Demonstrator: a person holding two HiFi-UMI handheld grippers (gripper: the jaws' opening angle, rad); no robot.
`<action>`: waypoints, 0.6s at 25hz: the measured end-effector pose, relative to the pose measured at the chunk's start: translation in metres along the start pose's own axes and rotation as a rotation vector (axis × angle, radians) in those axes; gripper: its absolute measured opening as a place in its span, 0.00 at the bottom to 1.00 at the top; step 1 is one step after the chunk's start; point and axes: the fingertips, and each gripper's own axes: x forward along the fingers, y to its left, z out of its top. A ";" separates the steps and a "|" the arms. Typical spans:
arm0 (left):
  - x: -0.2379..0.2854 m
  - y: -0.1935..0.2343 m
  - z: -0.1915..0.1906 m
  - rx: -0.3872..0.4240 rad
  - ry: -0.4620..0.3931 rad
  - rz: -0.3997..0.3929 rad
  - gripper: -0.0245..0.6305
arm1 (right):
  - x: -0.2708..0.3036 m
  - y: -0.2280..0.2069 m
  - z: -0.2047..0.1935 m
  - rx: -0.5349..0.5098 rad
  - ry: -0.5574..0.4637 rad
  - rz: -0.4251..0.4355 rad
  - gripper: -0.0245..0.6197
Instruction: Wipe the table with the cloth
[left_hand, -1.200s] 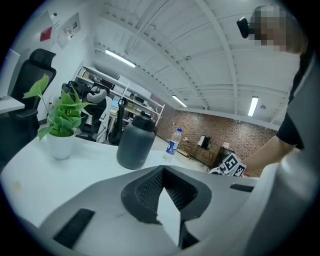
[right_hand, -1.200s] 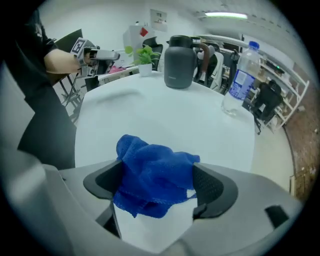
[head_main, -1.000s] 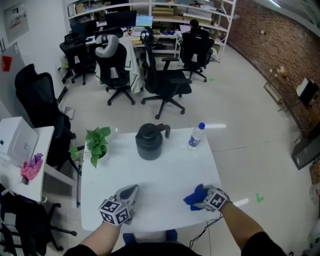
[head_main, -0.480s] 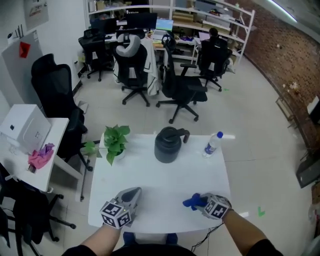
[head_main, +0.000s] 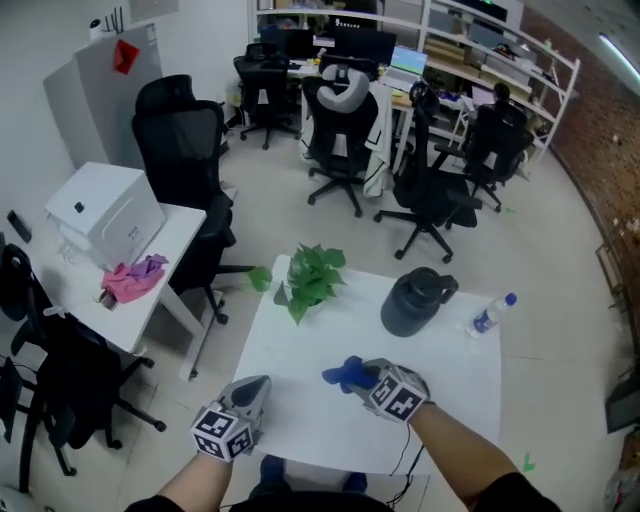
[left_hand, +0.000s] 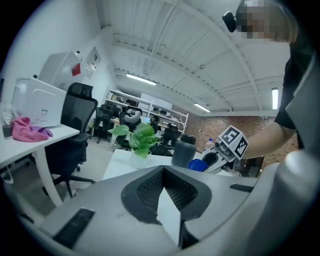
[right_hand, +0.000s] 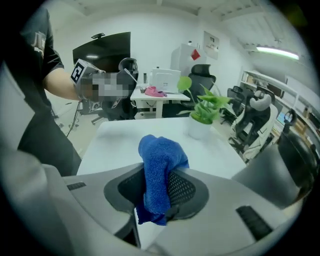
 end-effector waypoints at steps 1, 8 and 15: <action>-0.010 0.013 0.000 -0.007 -0.006 0.023 0.04 | 0.014 0.005 0.016 -0.013 -0.004 0.011 0.20; -0.064 0.077 -0.002 -0.049 -0.041 0.118 0.04 | 0.112 0.033 0.094 -0.024 0.017 0.078 0.20; -0.075 0.113 -0.005 -0.058 -0.048 0.134 0.04 | 0.182 0.043 0.125 0.030 0.060 0.095 0.20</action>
